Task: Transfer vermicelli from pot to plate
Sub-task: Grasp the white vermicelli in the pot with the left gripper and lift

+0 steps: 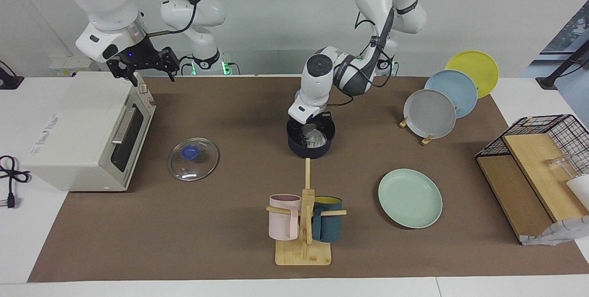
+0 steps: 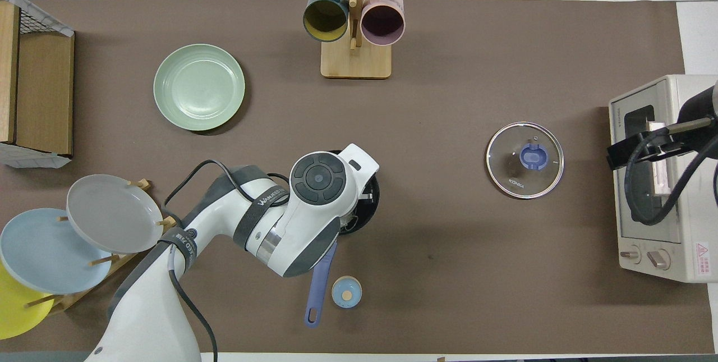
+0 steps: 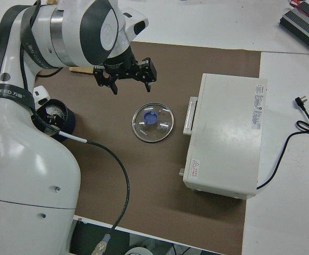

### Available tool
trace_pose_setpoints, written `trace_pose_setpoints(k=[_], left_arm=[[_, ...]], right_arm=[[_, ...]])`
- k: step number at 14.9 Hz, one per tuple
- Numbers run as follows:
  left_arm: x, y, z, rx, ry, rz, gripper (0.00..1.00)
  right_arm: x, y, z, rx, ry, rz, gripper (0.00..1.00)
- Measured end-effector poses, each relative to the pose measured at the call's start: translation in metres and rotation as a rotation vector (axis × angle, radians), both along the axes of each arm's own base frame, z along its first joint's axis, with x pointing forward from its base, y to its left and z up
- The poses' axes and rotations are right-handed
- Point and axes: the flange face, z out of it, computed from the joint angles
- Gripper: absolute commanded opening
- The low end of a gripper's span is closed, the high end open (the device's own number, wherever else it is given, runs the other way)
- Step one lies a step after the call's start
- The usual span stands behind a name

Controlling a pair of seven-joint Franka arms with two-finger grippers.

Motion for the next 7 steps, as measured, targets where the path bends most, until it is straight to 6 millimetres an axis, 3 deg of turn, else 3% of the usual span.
trace_pose_setpoints(k=[7], left_arm=[[0.005,0.002,0.008,-0.005,-0.007,-0.030,0.00]], right_arm=[[0.005,-0.016,-0.005,-0.001,-0.001,-0.037,1.00]])
